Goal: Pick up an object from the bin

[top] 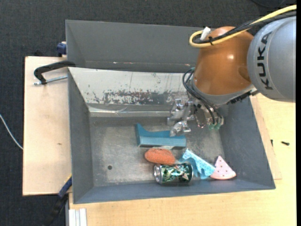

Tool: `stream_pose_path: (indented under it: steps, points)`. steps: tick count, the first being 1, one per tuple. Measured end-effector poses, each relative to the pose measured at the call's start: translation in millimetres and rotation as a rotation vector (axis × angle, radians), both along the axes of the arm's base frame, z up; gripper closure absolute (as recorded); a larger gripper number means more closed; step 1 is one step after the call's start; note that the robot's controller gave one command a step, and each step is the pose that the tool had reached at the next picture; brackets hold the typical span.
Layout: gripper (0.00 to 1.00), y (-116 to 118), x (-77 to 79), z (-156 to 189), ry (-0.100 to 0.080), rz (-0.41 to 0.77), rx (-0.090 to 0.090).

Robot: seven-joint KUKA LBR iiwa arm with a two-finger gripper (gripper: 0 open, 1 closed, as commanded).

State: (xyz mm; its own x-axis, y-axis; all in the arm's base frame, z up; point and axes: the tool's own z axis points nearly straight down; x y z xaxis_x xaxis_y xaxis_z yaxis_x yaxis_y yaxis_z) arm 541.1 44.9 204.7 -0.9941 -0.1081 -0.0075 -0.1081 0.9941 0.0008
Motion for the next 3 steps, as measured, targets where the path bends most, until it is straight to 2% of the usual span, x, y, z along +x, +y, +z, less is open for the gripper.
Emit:
stream_pose_path:
  steps: [1,2,3]
  points:
    - [0.00,-12.0,6.0,-103.6,0.013,0.007,-0.001]
    - [1.00,-11.8,7.5,-98.8,0.006,0.007,0.000]
    - [1.00,-11.9,7.5,-98.8,0.006,0.006,0.000]
